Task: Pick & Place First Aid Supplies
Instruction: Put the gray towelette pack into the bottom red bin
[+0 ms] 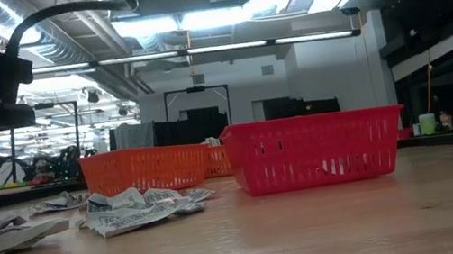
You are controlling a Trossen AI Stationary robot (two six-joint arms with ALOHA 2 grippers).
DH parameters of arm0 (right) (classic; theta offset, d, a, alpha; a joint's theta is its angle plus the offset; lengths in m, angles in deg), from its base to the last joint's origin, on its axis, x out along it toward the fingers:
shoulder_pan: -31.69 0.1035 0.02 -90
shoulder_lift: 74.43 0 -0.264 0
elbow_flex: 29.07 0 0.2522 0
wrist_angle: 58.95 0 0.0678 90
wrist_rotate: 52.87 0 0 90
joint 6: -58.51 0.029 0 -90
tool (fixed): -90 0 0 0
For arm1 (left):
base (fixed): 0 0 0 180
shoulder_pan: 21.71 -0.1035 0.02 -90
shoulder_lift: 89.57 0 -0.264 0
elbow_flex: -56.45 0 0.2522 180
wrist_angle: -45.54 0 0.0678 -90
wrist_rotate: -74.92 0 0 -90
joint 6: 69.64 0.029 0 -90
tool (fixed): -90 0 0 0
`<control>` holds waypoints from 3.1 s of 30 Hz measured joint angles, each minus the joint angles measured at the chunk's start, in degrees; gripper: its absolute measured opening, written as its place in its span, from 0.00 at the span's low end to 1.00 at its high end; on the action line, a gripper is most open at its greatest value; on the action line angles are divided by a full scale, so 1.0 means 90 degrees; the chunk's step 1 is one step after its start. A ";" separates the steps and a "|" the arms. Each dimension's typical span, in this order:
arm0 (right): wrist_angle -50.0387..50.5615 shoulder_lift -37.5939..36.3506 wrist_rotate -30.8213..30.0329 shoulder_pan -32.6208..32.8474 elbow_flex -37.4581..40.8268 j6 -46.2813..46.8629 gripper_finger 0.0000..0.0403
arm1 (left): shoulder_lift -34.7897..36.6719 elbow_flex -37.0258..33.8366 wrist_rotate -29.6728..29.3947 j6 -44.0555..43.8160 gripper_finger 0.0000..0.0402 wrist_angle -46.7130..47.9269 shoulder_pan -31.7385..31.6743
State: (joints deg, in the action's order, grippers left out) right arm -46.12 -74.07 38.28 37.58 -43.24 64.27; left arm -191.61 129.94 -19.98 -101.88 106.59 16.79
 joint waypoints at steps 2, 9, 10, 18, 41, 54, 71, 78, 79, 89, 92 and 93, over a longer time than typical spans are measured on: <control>0.0000 -0.0002 0.0000 0.0002 0.0000 -0.0002 0.40 | 0.0000 0.0000 0.0062 -0.0063 0.02 -0.0006 0.0000; 0.0000 0.0000 -0.0002 0.0002 -0.0002 0.0000 0.40 | 0.0002 0.0445 0.0511 -0.0112 0.01 -0.0109 0.0004; 0.0000 -0.0002 -0.0002 0.0000 0.0000 0.0000 0.40 | 0.0002 0.0573 0.0510 -0.0071 0.01 -0.0103 0.0002; 0.0000 0.0000 0.0000 0.0002 0.0000 -0.0002 0.40 | 0.0005 0.1619 0.0493 0.0547 0.01 -0.0675 -0.0342; 0.0000 0.0000 -0.0002 0.0002 -0.0002 -0.0002 0.40 | 0.0007 0.2336 0.0424 0.1375 0.01 -0.4097 -0.1990; 0.0000 0.0000 -0.0001 0.0001 -0.0001 0.0000 0.40 | -0.0021 0.2334 -0.0232 0.0981 0.01 -0.4437 -0.3048; 0.0000 0.0000 0.0000 0.0002 0.0000 0.0000 0.40 | -0.0512 0.2324 0.0084 0.0221 0.02 -0.4337 -0.3159; 0.0000 0.0000 0.0000 0.0002 -0.0002 0.0000 0.40 | -0.0539 0.2324 -0.0042 0.0139 0.15 -0.3592 -0.3169; 0.0000 0.0000 -0.0002 0.0000 -0.0001 -0.0002 0.40 | -0.0539 0.2324 -0.0042 0.0069 0.17 -0.3523 -0.3169; 0.0000 0.0000 -0.0002 0.0001 -0.0001 0.0000 0.40 | -0.0515 0.2324 0.0807 -0.1268 0.33 -0.3570 -0.3160; 0.0000 0.0000 -0.0002 0.0002 0.0000 0.0000 0.40 | -0.0515 0.2324 0.1503 -0.1554 0.32 -0.3563 -0.3090; 0.0000 0.0000 0.0000 0.0002 0.0000 -0.0002 0.40 | -0.0515 0.2324 0.1660 -0.1571 0.31 -0.3563 -0.3045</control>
State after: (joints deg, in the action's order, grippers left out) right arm -46.12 -74.07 38.28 37.60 -43.24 64.25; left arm -196.24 150.86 -5.04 -116.01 74.53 -10.61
